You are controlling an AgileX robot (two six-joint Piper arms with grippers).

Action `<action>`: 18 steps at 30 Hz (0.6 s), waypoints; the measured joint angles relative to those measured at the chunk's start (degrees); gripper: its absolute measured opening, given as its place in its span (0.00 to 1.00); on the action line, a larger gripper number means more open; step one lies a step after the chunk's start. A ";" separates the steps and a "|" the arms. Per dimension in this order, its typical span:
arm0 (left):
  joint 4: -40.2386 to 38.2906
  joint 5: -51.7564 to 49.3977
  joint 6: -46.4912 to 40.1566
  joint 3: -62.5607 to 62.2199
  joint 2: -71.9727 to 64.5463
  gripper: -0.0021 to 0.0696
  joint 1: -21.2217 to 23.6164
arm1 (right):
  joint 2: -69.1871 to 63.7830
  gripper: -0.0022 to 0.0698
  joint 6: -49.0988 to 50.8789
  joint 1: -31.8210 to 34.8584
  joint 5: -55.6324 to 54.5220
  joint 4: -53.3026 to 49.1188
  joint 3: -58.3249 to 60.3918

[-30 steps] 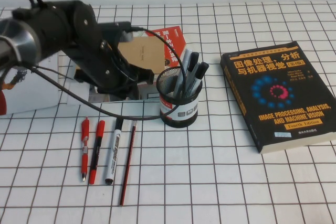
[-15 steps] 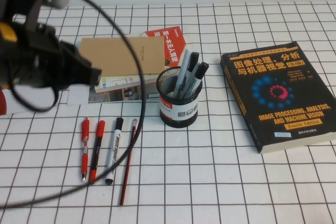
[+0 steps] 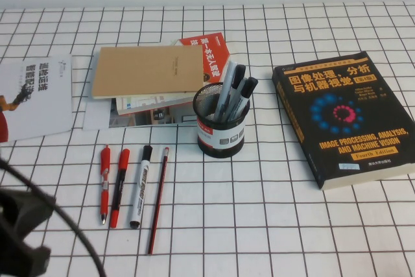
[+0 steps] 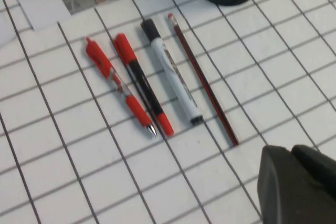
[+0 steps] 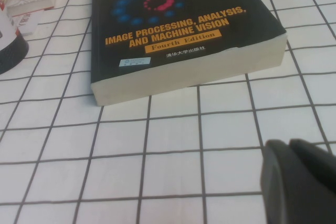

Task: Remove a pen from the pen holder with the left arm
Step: 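Take a marker out of the pen holder and lay it on the table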

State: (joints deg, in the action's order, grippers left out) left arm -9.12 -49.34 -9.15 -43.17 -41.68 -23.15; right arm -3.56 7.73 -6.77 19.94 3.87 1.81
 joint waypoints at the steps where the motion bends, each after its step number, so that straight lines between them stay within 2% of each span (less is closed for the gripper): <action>1: 0.00 -2.31 0.00 0.13 1.14 0.03 0.00 | 0.00 0.01 0.00 0.00 0.00 0.00 0.00; 7: 1.61 -13.72 0.00 0.48 4.58 0.03 0.00 | 0.00 0.01 0.00 0.00 0.00 0.00 0.00; 11: 6.11 -20.18 2.02 0.48 6.02 0.03 0.00 | 0.00 0.01 0.00 0.00 0.00 0.00 0.00; 18: 13.26 -22.05 7.12 1.67 12.75 0.03 0.00 | 0.00 0.01 0.00 0.00 0.00 0.00 0.00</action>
State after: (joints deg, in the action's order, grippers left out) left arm 4.15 -71.39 -2.03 -41.49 -28.93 -23.15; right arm -3.56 7.73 -6.77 19.94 3.87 1.81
